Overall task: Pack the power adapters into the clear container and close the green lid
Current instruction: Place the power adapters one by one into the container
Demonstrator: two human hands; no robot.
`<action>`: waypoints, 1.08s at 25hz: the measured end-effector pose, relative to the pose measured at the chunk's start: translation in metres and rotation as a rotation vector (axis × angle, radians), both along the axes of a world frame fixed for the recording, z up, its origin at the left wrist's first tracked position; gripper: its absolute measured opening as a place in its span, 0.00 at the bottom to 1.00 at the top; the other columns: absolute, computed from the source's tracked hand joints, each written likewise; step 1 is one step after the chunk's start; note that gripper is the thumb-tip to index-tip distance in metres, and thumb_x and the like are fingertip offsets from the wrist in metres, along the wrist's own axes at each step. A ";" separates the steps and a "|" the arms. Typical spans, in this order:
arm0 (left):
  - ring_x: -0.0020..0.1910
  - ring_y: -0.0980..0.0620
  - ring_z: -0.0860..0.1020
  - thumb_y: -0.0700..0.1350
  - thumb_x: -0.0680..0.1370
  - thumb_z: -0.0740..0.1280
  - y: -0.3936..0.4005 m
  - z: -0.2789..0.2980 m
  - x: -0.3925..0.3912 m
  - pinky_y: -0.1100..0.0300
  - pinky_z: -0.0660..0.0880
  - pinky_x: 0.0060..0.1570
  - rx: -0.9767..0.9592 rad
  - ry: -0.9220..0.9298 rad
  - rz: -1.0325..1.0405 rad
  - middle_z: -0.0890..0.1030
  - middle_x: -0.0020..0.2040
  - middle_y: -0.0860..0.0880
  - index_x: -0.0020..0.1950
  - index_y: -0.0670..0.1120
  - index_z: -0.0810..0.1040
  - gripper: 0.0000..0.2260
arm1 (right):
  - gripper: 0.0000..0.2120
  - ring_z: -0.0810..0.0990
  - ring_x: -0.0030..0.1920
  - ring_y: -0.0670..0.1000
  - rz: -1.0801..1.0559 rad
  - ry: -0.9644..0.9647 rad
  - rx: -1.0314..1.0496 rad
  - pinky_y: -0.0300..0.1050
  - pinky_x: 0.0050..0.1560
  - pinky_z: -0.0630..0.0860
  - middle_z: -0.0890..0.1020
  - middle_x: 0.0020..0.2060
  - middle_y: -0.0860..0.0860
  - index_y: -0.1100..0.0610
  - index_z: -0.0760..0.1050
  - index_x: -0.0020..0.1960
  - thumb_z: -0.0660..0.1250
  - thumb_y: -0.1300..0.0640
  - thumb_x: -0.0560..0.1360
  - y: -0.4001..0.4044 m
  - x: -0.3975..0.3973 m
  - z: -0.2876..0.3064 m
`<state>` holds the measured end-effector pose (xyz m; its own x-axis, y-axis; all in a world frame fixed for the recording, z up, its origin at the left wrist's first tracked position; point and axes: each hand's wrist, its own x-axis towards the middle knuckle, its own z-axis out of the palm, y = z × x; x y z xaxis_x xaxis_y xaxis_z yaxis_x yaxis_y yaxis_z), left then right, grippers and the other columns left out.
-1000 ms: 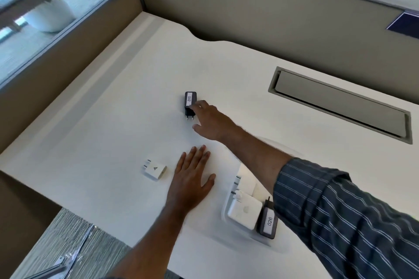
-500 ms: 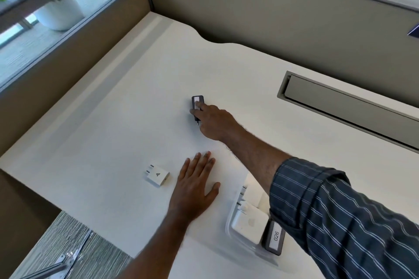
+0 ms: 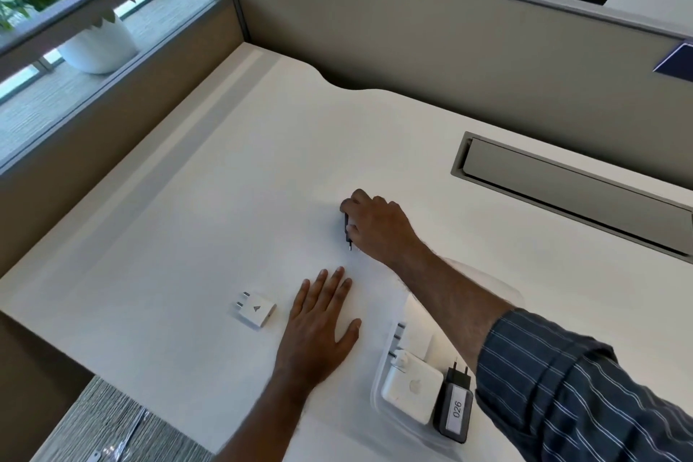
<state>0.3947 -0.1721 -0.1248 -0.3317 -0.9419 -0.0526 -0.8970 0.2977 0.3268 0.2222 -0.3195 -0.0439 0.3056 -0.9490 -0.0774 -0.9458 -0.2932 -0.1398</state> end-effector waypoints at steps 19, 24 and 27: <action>0.84 0.55 0.45 0.64 0.83 0.52 -0.001 0.000 0.002 0.52 0.45 0.83 -0.003 0.015 -0.009 0.50 0.85 0.56 0.84 0.55 0.53 0.31 | 0.29 0.75 0.60 0.53 -0.175 -0.481 0.152 0.48 0.53 0.72 0.72 0.68 0.44 0.45 0.65 0.73 0.71 0.42 0.75 0.028 -0.035 0.034; 0.84 0.54 0.48 0.61 0.82 0.57 0.000 -0.001 0.004 0.50 0.49 0.82 -0.029 0.037 -0.015 0.53 0.85 0.55 0.84 0.53 0.57 0.31 | 0.27 0.76 0.58 0.50 -0.197 -0.528 0.085 0.50 0.56 0.76 0.71 0.66 0.39 0.40 0.64 0.71 0.70 0.40 0.75 0.077 -0.066 0.074; 0.84 0.54 0.49 0.60 0.82 0.58 -0.001 0.000 0.003 0.49 0.51 0.82 -0.038 0.052 -0.027 0.54 0.85 0.55 0.84 0.53 0.57 0.31 | 0.27 0.75 0.56 0.48 -0.250 -0.553 0.069 0.47 0.56 0.76 0.70 0.65 0.37 0.39 0.64 0.71 0.70 0.39 0.75 0.112 -0.090 0.086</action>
